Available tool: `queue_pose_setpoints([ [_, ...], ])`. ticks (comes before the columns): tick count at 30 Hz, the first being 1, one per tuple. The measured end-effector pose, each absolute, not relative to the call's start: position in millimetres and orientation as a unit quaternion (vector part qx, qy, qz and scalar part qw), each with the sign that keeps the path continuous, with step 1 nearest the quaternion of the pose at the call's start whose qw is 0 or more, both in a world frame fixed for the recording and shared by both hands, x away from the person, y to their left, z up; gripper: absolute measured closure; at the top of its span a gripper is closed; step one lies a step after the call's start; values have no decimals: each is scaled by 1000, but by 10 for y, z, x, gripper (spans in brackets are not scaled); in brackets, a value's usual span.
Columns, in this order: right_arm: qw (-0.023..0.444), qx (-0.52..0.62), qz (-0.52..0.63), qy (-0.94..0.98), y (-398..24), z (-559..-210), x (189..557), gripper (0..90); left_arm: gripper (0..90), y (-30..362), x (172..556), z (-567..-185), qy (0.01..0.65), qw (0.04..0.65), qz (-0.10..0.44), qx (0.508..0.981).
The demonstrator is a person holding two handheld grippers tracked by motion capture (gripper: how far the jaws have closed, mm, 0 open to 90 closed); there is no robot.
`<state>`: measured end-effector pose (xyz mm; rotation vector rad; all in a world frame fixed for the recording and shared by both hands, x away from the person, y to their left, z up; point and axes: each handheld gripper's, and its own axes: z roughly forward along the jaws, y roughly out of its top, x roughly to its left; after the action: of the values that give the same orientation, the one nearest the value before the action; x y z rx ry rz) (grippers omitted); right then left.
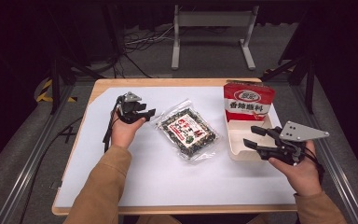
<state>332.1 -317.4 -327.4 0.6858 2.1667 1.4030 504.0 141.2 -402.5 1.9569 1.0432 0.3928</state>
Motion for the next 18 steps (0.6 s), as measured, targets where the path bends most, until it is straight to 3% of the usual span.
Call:
queue_pose_setpoints([
  [5,231,247,510,791,-3147,-3284,3313,463,502,1403,5168,-4101,428,399,140,799],
  [12,229,243,510,793,-3114,-3306,3301,452,374,1228,5277,-4188,423,367,133,817],
  [18,226,242,509,794,-3111,-3332,3302,451,400,1175,5330,-4297,449,363,118,808],
])
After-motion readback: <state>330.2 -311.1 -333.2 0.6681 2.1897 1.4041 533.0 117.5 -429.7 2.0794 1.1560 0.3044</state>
